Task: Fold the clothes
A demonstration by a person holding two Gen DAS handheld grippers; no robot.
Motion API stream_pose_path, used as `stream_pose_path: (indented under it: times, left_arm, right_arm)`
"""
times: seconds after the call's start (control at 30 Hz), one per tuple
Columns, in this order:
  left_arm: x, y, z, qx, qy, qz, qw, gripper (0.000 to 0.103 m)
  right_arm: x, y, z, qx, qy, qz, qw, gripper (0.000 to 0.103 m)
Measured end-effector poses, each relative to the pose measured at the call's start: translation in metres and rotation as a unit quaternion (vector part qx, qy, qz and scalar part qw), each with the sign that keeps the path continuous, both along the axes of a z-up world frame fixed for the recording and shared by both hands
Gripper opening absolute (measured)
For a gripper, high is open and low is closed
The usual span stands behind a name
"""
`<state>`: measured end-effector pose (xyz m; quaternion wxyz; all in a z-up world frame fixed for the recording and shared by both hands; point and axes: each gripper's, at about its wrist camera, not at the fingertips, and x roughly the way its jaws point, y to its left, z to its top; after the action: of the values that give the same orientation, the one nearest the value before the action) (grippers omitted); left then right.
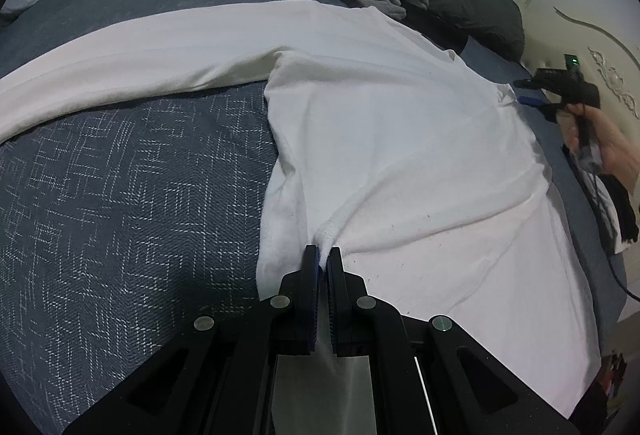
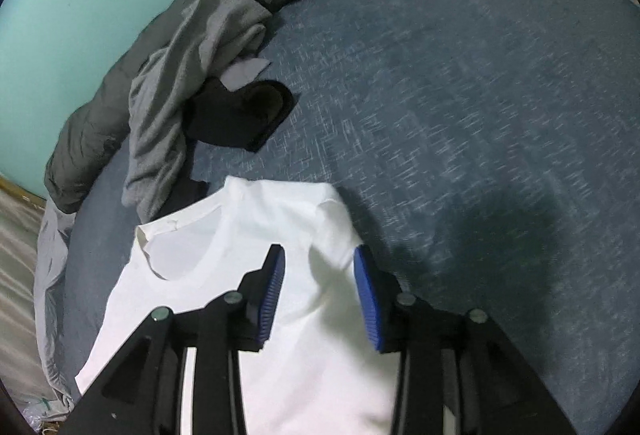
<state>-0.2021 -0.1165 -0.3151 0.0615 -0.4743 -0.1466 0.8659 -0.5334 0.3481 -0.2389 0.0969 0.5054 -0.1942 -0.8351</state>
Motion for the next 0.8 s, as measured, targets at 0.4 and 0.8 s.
stream_pose_path:
  times: [0.4, 0.8]
  left_arm:
    - [0.002, 0.000, 0.001, 0.001, 0.000, -0.003, 1.0000, 0.004]
    - [0.006, -0.002, 0.000, -0.003, -0.003, -0.006, 1.0000, 0.004]
  right_arm:
    - [-0.022, -0.018, -0.010, 0.072, 0.020, -0.014, 0.997, 0.002]
    - [-0.058, -0.057, 0.009, 0.343, 0.021, 0.047, 0.938, 0.000]
